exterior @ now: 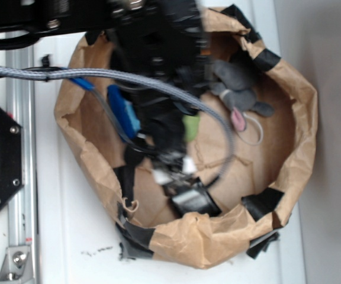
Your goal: Grab the black box.
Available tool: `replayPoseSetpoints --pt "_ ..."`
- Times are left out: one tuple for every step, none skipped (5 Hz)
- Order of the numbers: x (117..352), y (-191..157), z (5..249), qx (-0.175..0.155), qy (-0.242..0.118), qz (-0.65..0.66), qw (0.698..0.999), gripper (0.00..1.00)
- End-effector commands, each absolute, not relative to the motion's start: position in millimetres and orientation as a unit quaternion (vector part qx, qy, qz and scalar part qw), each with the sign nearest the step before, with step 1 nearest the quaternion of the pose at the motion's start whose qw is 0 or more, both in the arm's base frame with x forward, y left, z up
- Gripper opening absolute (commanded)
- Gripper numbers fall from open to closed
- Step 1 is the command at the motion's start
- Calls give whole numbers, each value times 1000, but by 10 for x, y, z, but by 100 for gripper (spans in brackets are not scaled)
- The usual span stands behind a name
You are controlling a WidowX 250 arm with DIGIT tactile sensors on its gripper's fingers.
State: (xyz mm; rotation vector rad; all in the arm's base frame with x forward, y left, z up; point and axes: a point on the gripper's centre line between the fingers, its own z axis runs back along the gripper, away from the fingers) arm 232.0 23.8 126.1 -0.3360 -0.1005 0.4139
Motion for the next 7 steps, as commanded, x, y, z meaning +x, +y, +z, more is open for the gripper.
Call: replayPoseSetpoints --pt "2235 385 1032 -118 -73 217 966 100" --pt "2403 148 941 -160 -84 208 961 100" --pt "2580 -13 914 -173 -91 214 957 100" --pt "2680 -190 870 -178 -87 191 961 100" --pt "2680 -190 870 -178 -87 191 961 100" --pt "2680 -190 870 -178 -87 191 961 100" --pt "2680 -190 870 -178 -87 191 961 100"
